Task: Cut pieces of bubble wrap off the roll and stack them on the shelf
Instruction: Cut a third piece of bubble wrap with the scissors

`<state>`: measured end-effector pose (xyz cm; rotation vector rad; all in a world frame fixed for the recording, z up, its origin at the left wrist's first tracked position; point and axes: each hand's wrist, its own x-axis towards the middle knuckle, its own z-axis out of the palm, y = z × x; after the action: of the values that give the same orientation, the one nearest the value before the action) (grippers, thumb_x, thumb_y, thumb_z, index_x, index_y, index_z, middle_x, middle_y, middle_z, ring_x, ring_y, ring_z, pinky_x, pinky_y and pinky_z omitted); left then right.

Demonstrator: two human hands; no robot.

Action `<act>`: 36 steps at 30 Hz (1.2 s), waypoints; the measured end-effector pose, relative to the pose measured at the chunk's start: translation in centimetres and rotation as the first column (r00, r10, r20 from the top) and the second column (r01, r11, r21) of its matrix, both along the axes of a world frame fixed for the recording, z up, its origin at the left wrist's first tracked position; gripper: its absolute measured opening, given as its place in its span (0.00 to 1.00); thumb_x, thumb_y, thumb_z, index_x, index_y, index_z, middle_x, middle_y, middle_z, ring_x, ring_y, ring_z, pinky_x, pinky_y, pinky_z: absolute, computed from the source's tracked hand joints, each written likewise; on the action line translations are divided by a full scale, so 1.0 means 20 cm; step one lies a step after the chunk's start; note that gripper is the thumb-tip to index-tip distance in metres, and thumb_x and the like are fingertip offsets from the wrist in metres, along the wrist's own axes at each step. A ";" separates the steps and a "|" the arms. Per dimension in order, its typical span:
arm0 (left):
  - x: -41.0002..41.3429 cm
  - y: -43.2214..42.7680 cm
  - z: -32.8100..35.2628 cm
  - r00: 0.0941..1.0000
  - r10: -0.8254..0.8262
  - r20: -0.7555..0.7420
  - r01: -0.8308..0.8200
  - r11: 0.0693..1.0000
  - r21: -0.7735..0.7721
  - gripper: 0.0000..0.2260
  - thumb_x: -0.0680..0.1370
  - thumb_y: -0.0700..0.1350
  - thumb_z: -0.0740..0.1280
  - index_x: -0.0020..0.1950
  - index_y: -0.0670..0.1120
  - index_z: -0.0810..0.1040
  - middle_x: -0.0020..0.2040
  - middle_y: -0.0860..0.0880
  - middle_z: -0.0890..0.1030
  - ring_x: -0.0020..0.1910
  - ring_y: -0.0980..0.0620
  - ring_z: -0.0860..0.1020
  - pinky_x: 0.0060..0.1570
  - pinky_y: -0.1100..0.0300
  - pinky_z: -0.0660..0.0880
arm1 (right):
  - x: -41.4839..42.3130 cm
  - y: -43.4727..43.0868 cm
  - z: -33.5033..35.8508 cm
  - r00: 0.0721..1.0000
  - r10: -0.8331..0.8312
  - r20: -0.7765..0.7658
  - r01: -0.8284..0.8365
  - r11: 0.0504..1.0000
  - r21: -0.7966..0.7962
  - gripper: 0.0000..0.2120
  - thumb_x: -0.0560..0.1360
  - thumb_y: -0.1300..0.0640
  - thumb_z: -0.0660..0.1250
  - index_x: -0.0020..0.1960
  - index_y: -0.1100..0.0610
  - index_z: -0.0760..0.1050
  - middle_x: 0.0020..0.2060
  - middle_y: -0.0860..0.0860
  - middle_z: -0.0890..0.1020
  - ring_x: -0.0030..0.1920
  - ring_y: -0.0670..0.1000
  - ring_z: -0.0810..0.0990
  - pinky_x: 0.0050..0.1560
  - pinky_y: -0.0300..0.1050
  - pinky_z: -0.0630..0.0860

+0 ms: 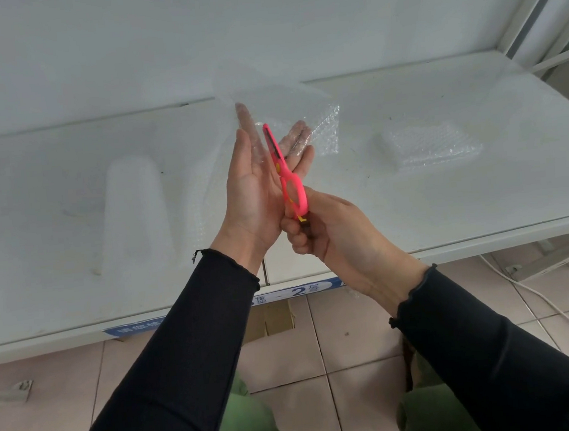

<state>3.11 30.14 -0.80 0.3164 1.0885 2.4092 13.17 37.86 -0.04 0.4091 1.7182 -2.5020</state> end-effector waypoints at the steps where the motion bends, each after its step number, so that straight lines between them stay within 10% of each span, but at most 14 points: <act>1: 0.00 0.00 0.00 1.000 -0.014 -0.015 0.014 1.000 -0.010 0.21 0.86 0.58 0.49 0.80 0.67 0.55 0.76 0.33 0.69 0.75 0.41 0.70 0.78 0.47 0.62 | -0.01 0.01 0.00 1.000 -0.006 0.005 0.006 1.000 0.002 0.15 0.83 0.53 0.60 0.39 0.57 0.73 0.32 0.53 0.73 0.31 0.50 0.68 0.33 0.41 0.68; 11: 0.06 -0.02 0.03 0.994 -0.062 -0.091 0.051 0.992 -0.119 0.19 0.86 0.60 0.47 0.77 0.72 0.59 0.76 0.34 0.68 0.75 0.44 0.70 0.77 0.51 0.61 | -0.04 0.03 0.00 0.999 -0.046 0.006 0.046 0.999 -0.023 0.13 0.83 0.54 0.61 0.42 0.58 0.73 0.32 0.53 0.73 0.31 0.50 0.68 0.34 0.41 0.68; 13: 0.09 -0.02 0.05 0.989 -0.111 -0.102 0.083 0.967 -0.242 0.21 0.84 0.65 0.47 0.58 0.73 0.80 0.64 0.37 0.74 0.64 0.42 0.73 0.68 0.57 0.66 | -0.05 0.04 0.01 0.998 -0.061 0.014 0.062 0.997 -0.035 0.15 0.83 0.50 0.61 0.42 0.58 0.74 0.32 0.53 0.74 0.31 0.49 0.69 0.34 0.41 0.68; 16: 0.13 -0.01 0.07 0.973 -0.218 -0.080 0.184 0.934 -0.305 0.25 0.82 0.69 0.47 0.43 0.70 0.84 0.55 0.45 0.84 0.59 0.42 0.55 0.54 0.51 0.61 | -0.06 0.06 0.02 0.996 -0.087 0.018 0.088 0.995 -0.044 0.16 0.83 0.51 0.61 0.39 0.57 0.74 0.30 0.52 0.74 0.30 0.49 0.68 0.33 0.40 0.68; 19: 0.12 -0.01 0.07 0.978 -0.207 -0.028 0.187 0.931 -0.315 0.24 0.83 0.68 0.45 0.53 0.73 0.81 0.52 0.55 0.87 0.61 0.45 0.52 0.58 0.45 0.58 | -0.06 0.06 0.01 0.996 -0.093 0.015 0.094 0.995 -0.037 0.15 0.82 0.53 0.62 0.39 0.57 0.74 0.31 0.53 0.74 0.30 0.50 0.68 0.35 0.42 0.68; 20: 0.12 -0.02 0.06 0.980 -0.197 -0.020 0.180 0.931 -0.318 0.23 0.82 0.69 0.46 0.55 0.72 0.82 0.52 0.53 0.87 0.75 0.28 0.55 0.58 0.44 0.60 | -0.07 0.07 0.01 0.996 -0.090 0.017 0.090 0.995 -0.034 0.16 0.82 0.52 0.62 0.39 0.57 0.74 0.31 0.53 0.74 0.30 0.50 0.68 0.35 0.42 0.68; 21: 0.12 -0.02 0.06 0.981 -0.192 -0.029 0.172 0.926 -0.335 0.24 0.82 0.70 0.47 0.49 0.70 0.83 0.50 0.49 0.85 0.58 0.37 0.71 0.56 0.43 0.61 | -0.07 0.07 0.02 0.996 -0.084 0.018 0.085 0.996 -0.033 0.16 0.82 0.51 0.62 0.39 0.57 0.74 0.31 0.53 0.74 0.30 0.50 0.68 0.35 0.42 0.68; 24: 0.16 -0.01 0.07 0.976 -0.207 -0.067 0.171 0.921 -0.350 0.27 0.84 0.66 0.48 0.36 0.68 0.82 0.48 0.42 0.64 0.50 0.41 0.59 0.54 0.45 0.58 | -0.09 0.09 0.02 0.996 -0.087 0.009 0.087 0.995 -0.052 0.17 0.82 0.46 0.61 0.41 0.57 0.73 0.31 0.52 0.74 0.30 0.49 0.69 0.36 0.42 0.68; 28: 0.19 -0.02 0.09 0.970 -0.239 -0.048 0.207 0.912 -0.355 0.29 0.85 0.63 0.46 0.34 0.68 0.82 0.58 0.42 0.61 0.45 0.42 0.55 0.54 0.50 0.60 | -0.09 0.11 0.02 0.993 -0.119 0.014 0.120 0.991 -0.059 0.16 0.82 0.47 0.63 0.44 0.59 0.73 0.31 0.52 0.74 0.32 0.50 0.69 0.35 0.42 0.69; 33: 0.23 -0.03 0.10 0.962 -0.245 -0.119 0.182 0.904 -0.386 0.27 0.87 0.58 0.44 0.46 0.77 0.81 0.44 0.41 0.67 0.37 0.52 0.66 0.51 0.62 0.69 | -0.10 0.14 0.03 0.993 -0.112 0.024 0.114 0.991 -0.075 0.18 0.80 0.44 0.64 0.39 0.55 0.76 0.33 0.52 0.75 0.32 0.48 0.72 0.38 0.43 0.71; 36: 0.24 -0.02 0.09 0.941 -0.295 -0.165 0.203 0.883 -0.423 0.28 0.87 0.57 0.43 0.46 0.78 0.80 0.54 0.41 0.67 0.51 0.49 0.73 0.66 0.55 0.68 | -0.10 0.17 0.04 0.992 -0.123 0.027 0.124 0.990 -0.066 0.18 0.80 0.45 0.65 0.37 0.55 0.76 0.33 0.52 0.74 0.32 0.49 0.72 0.38 0.44 0.71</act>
<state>7.82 29.75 1.05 0.5603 1.5090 1.8976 11.19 41.28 0.71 0.5531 1.6434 -2.6204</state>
